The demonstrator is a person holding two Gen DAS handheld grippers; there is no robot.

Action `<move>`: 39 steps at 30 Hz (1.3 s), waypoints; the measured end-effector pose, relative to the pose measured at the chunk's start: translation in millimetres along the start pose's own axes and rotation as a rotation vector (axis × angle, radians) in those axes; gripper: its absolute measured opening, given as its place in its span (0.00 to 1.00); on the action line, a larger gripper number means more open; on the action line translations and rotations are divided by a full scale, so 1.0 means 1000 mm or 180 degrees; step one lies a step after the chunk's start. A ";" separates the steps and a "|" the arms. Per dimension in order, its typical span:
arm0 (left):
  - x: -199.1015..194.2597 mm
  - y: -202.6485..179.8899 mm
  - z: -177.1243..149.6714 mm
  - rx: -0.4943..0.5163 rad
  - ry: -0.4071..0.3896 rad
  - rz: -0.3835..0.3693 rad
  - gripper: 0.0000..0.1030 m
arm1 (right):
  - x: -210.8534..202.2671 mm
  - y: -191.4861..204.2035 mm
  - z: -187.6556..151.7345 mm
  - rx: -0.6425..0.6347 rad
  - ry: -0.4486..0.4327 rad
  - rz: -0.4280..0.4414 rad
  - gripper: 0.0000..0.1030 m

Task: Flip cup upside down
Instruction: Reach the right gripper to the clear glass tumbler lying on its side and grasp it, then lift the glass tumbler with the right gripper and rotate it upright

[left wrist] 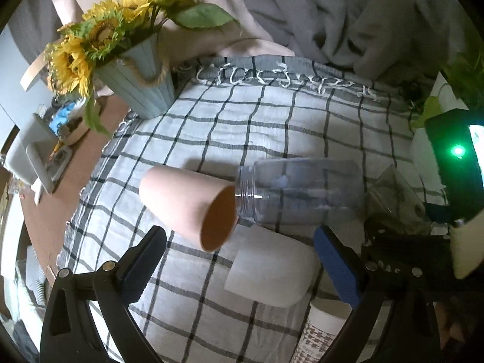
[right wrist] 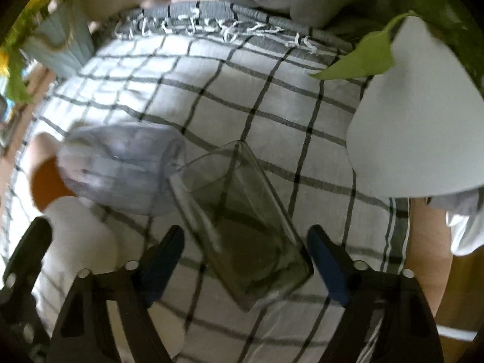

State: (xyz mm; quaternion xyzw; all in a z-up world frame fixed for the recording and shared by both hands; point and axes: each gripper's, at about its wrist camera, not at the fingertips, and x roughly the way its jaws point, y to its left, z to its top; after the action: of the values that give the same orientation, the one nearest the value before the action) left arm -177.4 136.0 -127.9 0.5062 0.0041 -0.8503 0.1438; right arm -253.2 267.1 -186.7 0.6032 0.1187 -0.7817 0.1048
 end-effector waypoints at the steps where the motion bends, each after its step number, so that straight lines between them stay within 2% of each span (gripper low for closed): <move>1: 0.001 -0.002 0.000 0.0026 0.0001 0.0018 0.97 | 0.001 -0.001 0.001 0.0001 -0.0008 0.0017 0.75; 4: 0.001 -0.002 0.001 0.0048 -0.0005 0.0051 0.96 | -0.001 -0.002 -0.001 -0.0019 -0.0066 0.0052 0.72; 10: -0.005 0.001 0.002 0.0076 -0.0035 -0.0053 0.97 | -0.010 -0.008 -0.010 0.0122 -0.0139 0.0083 0.66; 14: -0.016 0.003 0.002 0.0144 -0.0140 -0.0121 0.97 | -0.028 -0.014 -0.020 0.0267 -0.0269 0.0044 0.64; 18: -0.029 0.015 0.002 0.0185 -0.0245 -0.0212 0.97 | -0.061 -0.012 -0.029 0.0406 -0.0530 -0.0100 0.64; 22: -0.041 0.036 0.002 0.0163 -0.0278 -0.0392 0.97 | -0.112 0.001 -0.047 0.0534 -0.0894 -0.0289 0.64; 27: -0.061 0.078 0.000 0.0218 -0.0391 -0.0597 0.97 | -0.164 0.040 -0.070 0.0709 -0.1214 -0.0190 0.64; 31: -0.075 0.118 -0.008 0.0327 -0.0576 -0.0560 0.99 | -0.179 0.079 -0.083 0.0808 -0.1287 -0.0035 0.64; 36: -0.068 0.165 -0.023 0.0382 -0.0532 -0.0505 0.99 | -0.172 0.126 -0.097 0.0943 -0.1197 0.0124 0.64; 39: -0.055 0.189 -0.033 0.0377 -0.0412 -0.0419 0.99 | -0.156 0.153 -0.104 0.1002 -0.1054 0.0216 0.64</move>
State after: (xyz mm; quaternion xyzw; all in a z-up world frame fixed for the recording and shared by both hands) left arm -76.8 -27.0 -70.3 0.4565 -0.0222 -0.8876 0.0574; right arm -72.1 157.7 -70.4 0.4792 -0.0439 -0.8750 0.0537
